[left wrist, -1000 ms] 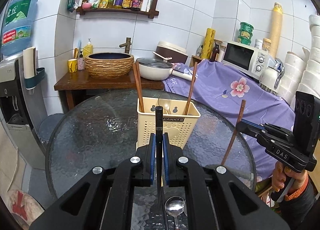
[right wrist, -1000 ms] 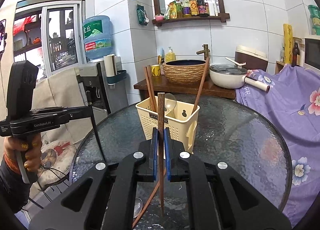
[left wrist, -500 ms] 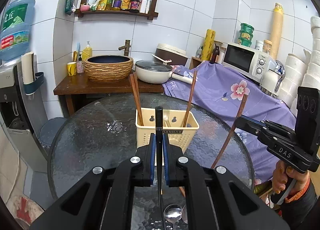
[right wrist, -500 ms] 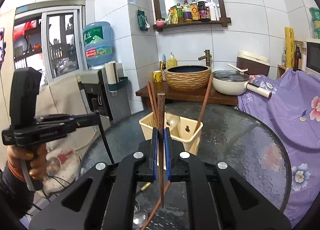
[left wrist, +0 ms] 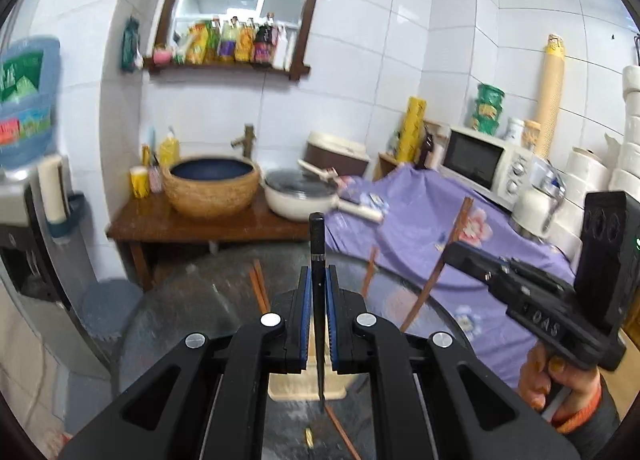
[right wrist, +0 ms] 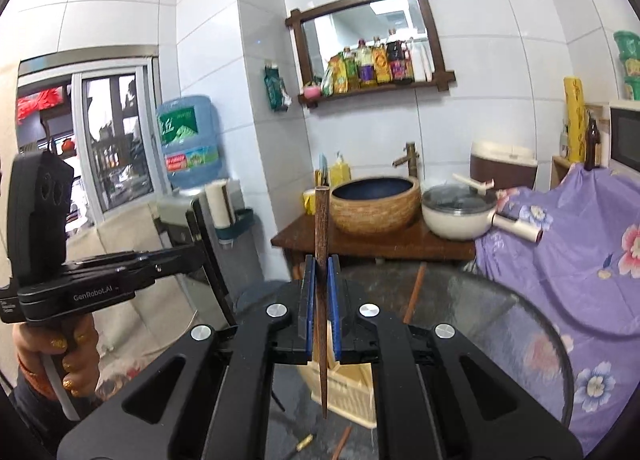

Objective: Organize utensils
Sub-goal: 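Lower both chopsticks down into the beige holder, then open both tools to release the chopsticks inside the holder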

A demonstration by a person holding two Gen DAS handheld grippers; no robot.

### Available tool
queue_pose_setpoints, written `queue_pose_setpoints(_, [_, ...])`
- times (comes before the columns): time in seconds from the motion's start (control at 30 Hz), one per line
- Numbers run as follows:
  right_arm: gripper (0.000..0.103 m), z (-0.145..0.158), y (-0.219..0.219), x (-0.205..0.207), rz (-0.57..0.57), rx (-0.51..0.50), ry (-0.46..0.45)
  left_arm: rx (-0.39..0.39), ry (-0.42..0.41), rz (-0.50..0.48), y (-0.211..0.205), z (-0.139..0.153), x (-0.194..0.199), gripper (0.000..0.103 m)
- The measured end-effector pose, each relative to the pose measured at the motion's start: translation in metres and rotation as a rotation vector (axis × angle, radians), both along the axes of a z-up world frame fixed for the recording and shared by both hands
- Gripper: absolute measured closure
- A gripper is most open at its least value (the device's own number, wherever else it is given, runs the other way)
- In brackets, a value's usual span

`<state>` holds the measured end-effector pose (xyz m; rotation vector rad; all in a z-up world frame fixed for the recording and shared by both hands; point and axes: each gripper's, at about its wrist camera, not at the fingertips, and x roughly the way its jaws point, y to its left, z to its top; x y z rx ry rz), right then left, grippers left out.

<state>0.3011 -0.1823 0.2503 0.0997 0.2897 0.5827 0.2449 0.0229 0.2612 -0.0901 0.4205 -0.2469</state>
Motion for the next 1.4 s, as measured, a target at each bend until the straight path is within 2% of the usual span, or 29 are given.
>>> queue_pose_setpoints(0.2, [0.096,0.026,0.016,0.023,-0.072,-0.026,-0.048,0.009,-0.03,0.08,-0.008,0.031,0.036,0.096])
queue_pose_setpoints(0.33, [0.096,0.022,0.022,0.034,-0.102,-0.049,-0.062,0.021,-0.06,0.132,-0.01,0.029,0.052,0.096])
queue_pose_setpoints(0.47, [0.096,-0.005,0.025,0.047,-0.116,-0.057,-0.035,0.006,-0.009,0.13,-0.011,0.002,0.07,0.096])
queue_pose_setpoints(0.67, [0.096,-0.052,0.028,0.057,-0.124,-0.075,-0.005,-0.011,0.096,0.123,-0.01,-0.06,0.09,0.096])
queue_pose_setpoints(0.87, [0.096,-0.085,0.028,0.064,-0.134,-0.078,0.04,-0.003,0.158,0.116,-0.009,-0.098,0.094,0.096])
queue_pose_setpoints(1.17, [0.096,-0.107,0.025,0.07,-0.15,-0.084,0.082,-0.004,0.209,0.124,0.001,-0.124,0.099,0.096])
queue_pose_setpoints(1.4, [0.096,-0.111,0.021,0.068,-0.177,-0.07,0.063,0.014,0.194,0.13,0.003,-0.127,0.097,0.096])
